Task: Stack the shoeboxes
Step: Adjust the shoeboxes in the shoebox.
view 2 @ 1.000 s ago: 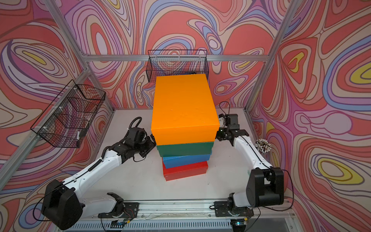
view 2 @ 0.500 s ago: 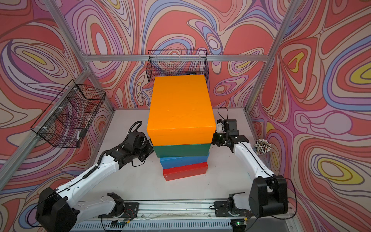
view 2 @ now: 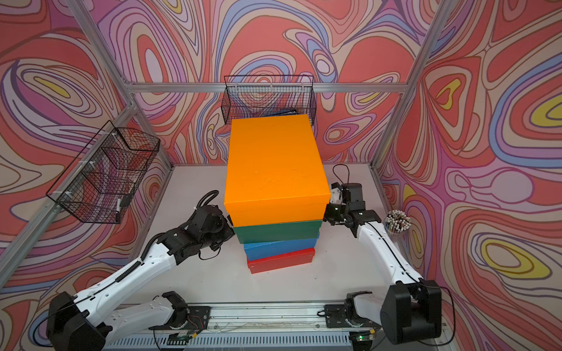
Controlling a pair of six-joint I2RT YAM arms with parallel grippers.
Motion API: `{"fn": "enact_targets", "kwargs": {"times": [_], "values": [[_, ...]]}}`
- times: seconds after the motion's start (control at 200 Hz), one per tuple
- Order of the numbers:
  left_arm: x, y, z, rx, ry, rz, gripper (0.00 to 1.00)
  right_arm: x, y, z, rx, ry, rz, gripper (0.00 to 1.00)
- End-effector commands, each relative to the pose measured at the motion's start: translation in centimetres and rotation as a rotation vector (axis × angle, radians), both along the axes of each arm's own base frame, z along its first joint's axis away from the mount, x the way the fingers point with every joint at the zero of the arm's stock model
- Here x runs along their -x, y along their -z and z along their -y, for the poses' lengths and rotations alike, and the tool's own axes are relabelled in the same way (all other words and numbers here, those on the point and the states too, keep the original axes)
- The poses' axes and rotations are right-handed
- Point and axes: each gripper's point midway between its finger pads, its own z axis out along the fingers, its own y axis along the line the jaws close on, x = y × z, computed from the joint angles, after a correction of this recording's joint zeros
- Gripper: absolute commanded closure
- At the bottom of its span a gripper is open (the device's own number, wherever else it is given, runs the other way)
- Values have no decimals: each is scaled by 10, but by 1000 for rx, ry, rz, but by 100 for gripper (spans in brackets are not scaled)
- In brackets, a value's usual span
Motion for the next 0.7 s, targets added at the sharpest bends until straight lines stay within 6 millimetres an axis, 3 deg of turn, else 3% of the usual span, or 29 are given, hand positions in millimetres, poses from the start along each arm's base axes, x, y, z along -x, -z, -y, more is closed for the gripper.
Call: {"fn": "enact_targets", "kwargs": {"times": [0.0,0.376,0.696], "values": [[11,4,11,9,33,-17,3,24,-11,-21,-73,-102,-6,100],[22,-1,-1,-18,16,0,3,37,-13,-19,-59,-88,-14,100],[6,1,5,-81,29,7,2,26,-7,-21,-58,-80,-21,100]]}}
